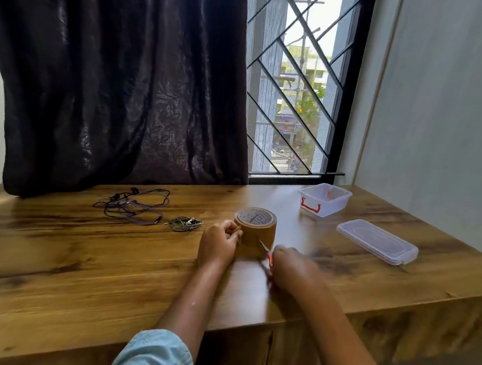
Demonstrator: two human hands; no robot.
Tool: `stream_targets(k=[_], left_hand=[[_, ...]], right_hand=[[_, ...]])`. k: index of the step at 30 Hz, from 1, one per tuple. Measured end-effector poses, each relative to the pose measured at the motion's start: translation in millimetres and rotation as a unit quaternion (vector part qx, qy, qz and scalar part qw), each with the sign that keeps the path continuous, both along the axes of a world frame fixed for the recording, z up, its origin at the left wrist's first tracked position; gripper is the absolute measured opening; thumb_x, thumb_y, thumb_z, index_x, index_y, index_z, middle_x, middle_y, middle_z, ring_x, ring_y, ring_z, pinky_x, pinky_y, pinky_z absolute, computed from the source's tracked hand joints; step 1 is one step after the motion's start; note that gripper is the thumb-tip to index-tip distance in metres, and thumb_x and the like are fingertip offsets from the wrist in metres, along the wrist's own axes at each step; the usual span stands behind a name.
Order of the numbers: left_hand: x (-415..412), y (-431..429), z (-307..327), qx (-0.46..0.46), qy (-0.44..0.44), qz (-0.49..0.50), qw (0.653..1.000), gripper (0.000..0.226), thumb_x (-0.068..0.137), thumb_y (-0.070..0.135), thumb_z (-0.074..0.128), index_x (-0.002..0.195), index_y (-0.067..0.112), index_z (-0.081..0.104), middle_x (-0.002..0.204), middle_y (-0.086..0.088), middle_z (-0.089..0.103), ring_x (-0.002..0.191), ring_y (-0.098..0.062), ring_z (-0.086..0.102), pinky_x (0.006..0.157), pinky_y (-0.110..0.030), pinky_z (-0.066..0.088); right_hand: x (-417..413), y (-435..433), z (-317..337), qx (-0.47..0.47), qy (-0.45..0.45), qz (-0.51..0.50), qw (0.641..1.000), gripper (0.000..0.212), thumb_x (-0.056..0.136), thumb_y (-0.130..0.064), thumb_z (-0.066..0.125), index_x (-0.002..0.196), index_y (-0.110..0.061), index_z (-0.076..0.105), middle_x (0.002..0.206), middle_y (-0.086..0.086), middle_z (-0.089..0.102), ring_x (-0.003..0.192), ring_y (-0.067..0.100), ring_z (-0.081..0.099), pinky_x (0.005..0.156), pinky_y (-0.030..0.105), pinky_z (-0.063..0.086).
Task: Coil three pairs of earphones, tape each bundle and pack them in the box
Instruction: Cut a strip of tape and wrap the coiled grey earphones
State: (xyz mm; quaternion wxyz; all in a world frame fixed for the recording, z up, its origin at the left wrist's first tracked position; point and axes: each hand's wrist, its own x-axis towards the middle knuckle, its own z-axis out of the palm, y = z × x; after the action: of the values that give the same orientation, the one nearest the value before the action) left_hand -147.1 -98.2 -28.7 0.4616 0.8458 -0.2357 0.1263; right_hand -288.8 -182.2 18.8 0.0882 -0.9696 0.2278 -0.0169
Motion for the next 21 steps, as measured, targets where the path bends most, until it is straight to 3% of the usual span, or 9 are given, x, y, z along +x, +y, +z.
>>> stream_targets(k=[2, 4, 6, 10, 13, 15, 21], left_hand=[[-0.4, 0.9, -0.8, 0.008, -0.008, 0.0, 1.0, 0.01, 0.082, 0.025, 0.07, 0.089, 0.016, 0.07, 0.089, -0.002, 0.069, 0.082, -0.02, 0.062, 0.069, -0.027, 0.044], [-1.4, 3.0, -1.5, 0.007, -0.008, 0.005, 1.0, 0.013, 0.082, 0.026, 0.07, 0.087, 0.014, 0.068, 0.09, -0.003, 0.065, 0.081, -0.02, 0.059, 0.068, -0.027, 0.041], [-1.7, 4.6, -2.2, 0.001, 0.001, 0.013, 1.0, 0.016, 0.08, 0.028, 0.072, 0.083, 0.014, 0.065, 0.083, -0.002, 0.062, 0.076, -0.02, 0.057, 0.063, -0.027, 0.039], [-5.6, 5.9, -0.3, -0.017, 0.019, 0.003, 1.0, 0.018, 0.078, 0.027, 0.075, 0.076, 0.018, 0.06, 0.071, 0.004, 0.06, 0.068, -0.014, 0.054, 0.059, -0.026, 0.039], [-5.5, 5.8, -1.2, -0.023, 0.027, -0.002, 0.999, 0.018, 0.077, 0.025, 0.076, 0.075, 0.022, 0.059, 0.075, 0.004, 0.066, 0.072, -0.014, 0.061, 0.064, -0.027, 0.048], [-4.4, 6.0, -2.8, -0.046, 0.048, -0.018, 0.998, 0.018, 0.076, 0.021, 0.077, 0.073, 0.023, 0.059, 0.076, 0.003, 0.07, 0.073, -0.016, 0.067, 0.068, -0.035, 0.056], [-6.0, 7.8, -2.7, -0.088, 0.082, -0.041, 0.992, 0.024, 0.076, 0.013, 0.076, 0.066, 0.024, 0.057, 0.068, -0.002, 0.071, 0.064, -0.022, 0.069, 0.065, -0.044, 0.058]], right_hand=[[5.3, -8.4, 7.0, 0.096, 0.015, 0.019, 0.995, 0.019, 0.093, -0.015, 0.055, 0.111, -0.008, 0.057, 0.109, 0.008, 0.063, 0.086, 0.023, 0.059, 0.066, 0.026, 0.041], [8.6, -17.2, 15.4, 0.212, 0.008, 0.028, 0.977, 0.02, 0.091, -0.011, 0.053, 0.108, -0.004, 0.061, 0.095, 0.009, 0.063, 0.063, 0.018, 0.05, 0.051, 0.024, 0.037], [11.9, -26.9, 25.2, 0.248, -0.016, 0.029, 0.968, 0.023, 0.089, -0.011, 0.054, 0.111, -0.005, 0.06, 0.089, 0.008, 0.058, 0.053, 0.012, 0.04, 0.044, 0.019, 0.031], [29.0, -49.9, 46.6, 0.006, -0.059, 0.06, 0.996, 0.032, 0.087, -0.014, 0.065, 0.117, -0.019, 0.056, 0.111, 0.006, 0.064, 0.083, 0.018, 0.058, 0.059, 0.022, 0.043], [36.7, -52.5, 59.7, -0.109, -0.036, 0.095, 0.989, 0.05, 0.079, -0.014, 0.075, 0.123, -0.026, 0.056, 0.122, 0.004, 0.054, 0.109, 0.025, 0.048, 0.075, 0.03, 0.042], [39.0, -45.8, 66.5, -0.167, -0.014, 0.121, 0.978, 0.057, 0.079, -0.011, 0.075, 0.129, -0.029, 0.054, 0.129, 0.004, 0.046, 0.123, 0.03, 0.037, 0.08, 0.034, 0.042], [46.2, -26.3, 71.8, -0.253, -0.052, 0.17, 0.951, 0.044, 0.09, -0.01, 0.061, 0.127, -0.033, 0.058, 0.129, 0.0, 0.044, 0.125, 0.026, 0.033, 0.071, 0.034, 0.038]])
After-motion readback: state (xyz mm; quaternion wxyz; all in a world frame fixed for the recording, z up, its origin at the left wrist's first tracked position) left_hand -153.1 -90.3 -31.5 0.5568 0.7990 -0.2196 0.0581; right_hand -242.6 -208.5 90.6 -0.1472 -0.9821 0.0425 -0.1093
